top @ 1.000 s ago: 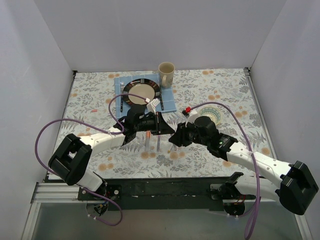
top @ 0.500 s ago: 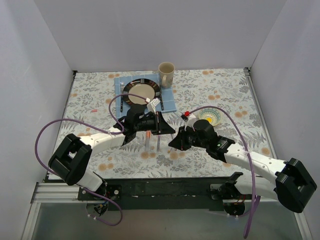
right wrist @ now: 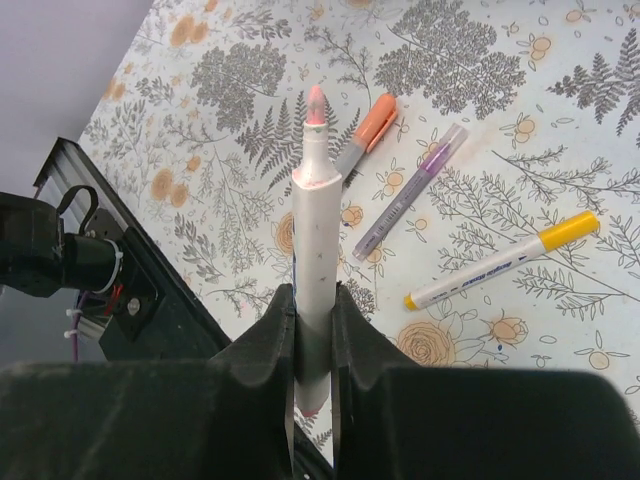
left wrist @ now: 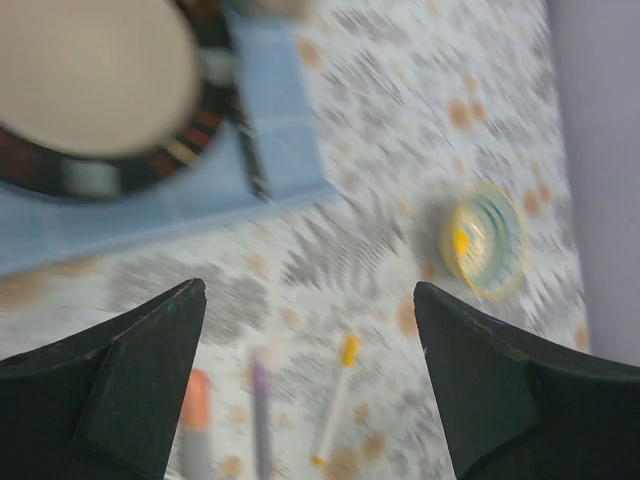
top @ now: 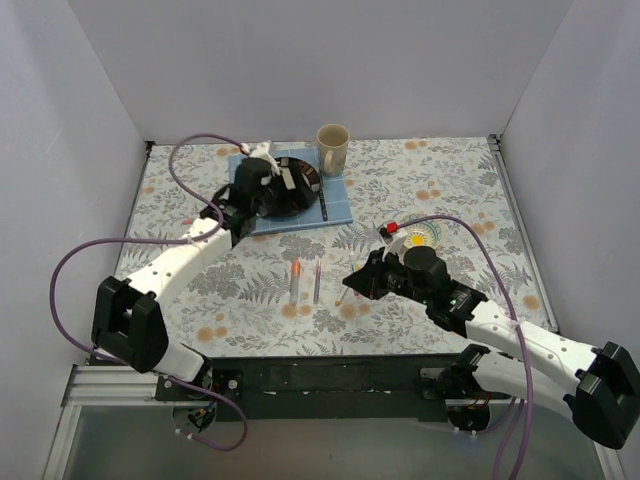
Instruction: Insert the pens into the pen caps
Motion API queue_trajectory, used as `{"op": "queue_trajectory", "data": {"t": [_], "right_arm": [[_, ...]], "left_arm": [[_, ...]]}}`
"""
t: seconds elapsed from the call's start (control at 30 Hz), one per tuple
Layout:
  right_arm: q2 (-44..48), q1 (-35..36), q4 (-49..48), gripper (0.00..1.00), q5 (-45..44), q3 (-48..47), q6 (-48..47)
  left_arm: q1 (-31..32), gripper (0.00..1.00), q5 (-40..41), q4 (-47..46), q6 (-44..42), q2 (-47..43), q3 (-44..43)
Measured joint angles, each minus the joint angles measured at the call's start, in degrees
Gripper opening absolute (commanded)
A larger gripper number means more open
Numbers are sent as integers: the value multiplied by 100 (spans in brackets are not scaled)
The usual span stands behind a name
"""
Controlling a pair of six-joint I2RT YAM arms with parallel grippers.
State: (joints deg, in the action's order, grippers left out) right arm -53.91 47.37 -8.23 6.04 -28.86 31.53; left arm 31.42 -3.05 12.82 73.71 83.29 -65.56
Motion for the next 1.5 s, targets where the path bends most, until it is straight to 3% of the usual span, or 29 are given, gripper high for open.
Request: {"op": "queue_trajectory", "data": {"t": [0.1,0.23,0.33,0.47,0.67,0.87,1.17,1.5], "right_arm": [[267,0,-2,1,-63,61,-52],[535,0,-26,1,-96,59,-199],[634,0,-22,1,-72,59,-286],[820,0,-35,1,133,59,-448],[1128,0,-55,1,275,61,-599],[1344,0,-87,1,293,144,-697],[1392,0,-61,1,186,245,-898],[1443,0,-52,1,109,245,-949]], "left_arm": [[-1099,79,629,542,-437,127,-577],[-2754,81,988,866,-413,439,-695],[-3316,86,1248,933,-514,820,-688],[-3329,83,1471,883,-1126,1482,-756],[-3888,75,1296,1211,-1147,2496,-1416],[-4273,70,1318,1340,-1379,2728,-1709],[-4194,63,1001,1200,-1786,2997,-1698],[-4192,62,1003,1189,-2612,3182,-1585]]}}
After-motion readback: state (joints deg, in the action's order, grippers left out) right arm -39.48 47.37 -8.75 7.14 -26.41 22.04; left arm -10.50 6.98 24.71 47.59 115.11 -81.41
